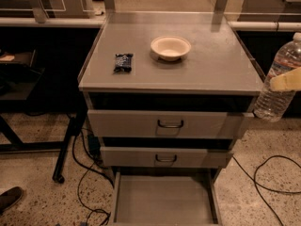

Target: Place water bottle into bottom drawer

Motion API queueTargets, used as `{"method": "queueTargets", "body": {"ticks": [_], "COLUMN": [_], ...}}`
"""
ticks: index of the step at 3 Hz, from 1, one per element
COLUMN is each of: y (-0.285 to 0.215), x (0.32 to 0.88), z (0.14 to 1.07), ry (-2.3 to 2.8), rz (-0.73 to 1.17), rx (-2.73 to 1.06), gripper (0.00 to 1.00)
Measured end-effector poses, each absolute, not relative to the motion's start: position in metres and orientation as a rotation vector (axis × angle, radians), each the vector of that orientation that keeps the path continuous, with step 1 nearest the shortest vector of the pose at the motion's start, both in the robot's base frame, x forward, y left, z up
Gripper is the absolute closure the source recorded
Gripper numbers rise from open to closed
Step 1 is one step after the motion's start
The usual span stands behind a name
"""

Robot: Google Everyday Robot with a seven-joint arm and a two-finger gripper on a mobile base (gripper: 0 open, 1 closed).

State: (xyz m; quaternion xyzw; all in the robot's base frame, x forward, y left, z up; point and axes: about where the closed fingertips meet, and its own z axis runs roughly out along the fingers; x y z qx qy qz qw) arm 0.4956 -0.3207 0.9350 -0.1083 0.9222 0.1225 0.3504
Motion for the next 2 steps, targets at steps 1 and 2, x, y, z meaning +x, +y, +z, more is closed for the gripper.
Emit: {"method": "queueTargets", "body": {"ticks": [1, 2], "y": [-0.32, -0.308], "x": [0.495, 0.448], "z": [0.934, 0.884], "ry": [2.391, 2.534], "rz": [0.319, 0.354], "rx": [-0.283, -0.334], "gripper": [1.0, 1.0]}}
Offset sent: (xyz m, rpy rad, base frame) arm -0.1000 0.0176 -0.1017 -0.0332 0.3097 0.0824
